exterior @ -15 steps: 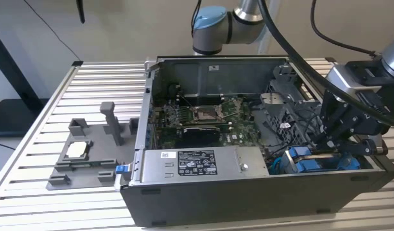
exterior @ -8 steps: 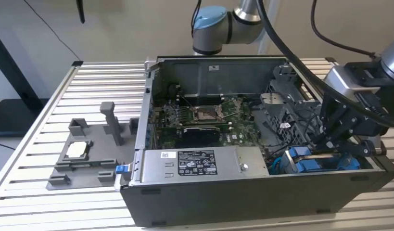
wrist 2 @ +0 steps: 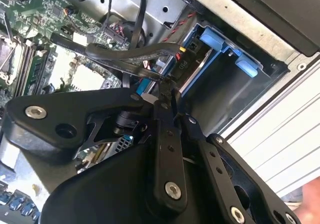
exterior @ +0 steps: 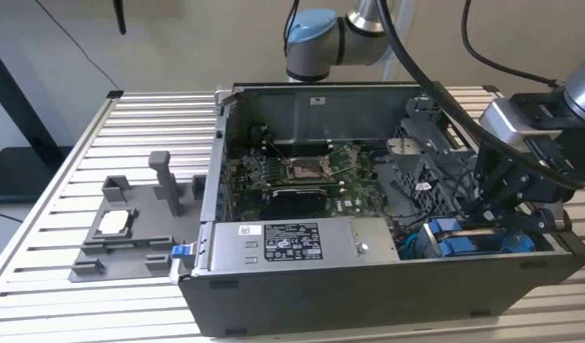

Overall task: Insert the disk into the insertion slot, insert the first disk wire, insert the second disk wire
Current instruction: 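Insert the second disk wire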

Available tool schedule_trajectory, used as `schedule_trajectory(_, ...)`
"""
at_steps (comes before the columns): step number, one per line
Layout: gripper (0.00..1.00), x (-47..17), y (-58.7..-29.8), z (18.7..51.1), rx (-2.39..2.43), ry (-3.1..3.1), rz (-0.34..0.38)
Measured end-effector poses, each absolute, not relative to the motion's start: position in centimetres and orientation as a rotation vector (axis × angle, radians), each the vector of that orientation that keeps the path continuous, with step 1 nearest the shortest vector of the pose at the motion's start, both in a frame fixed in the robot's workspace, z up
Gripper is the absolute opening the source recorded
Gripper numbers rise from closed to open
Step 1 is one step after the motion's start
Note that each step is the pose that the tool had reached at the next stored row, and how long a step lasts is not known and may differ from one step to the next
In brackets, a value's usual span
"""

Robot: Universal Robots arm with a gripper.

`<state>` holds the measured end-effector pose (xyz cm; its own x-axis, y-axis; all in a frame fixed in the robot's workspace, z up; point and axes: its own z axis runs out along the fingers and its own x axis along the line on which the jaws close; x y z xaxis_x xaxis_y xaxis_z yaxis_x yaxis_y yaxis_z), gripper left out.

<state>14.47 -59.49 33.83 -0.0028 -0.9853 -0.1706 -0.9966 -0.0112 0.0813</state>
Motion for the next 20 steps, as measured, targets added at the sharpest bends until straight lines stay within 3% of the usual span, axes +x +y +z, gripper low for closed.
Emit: schedule_trajectory(20, 0.16, 14.47, -59.45, 33.55, -2.171, 2.164, 0.277)
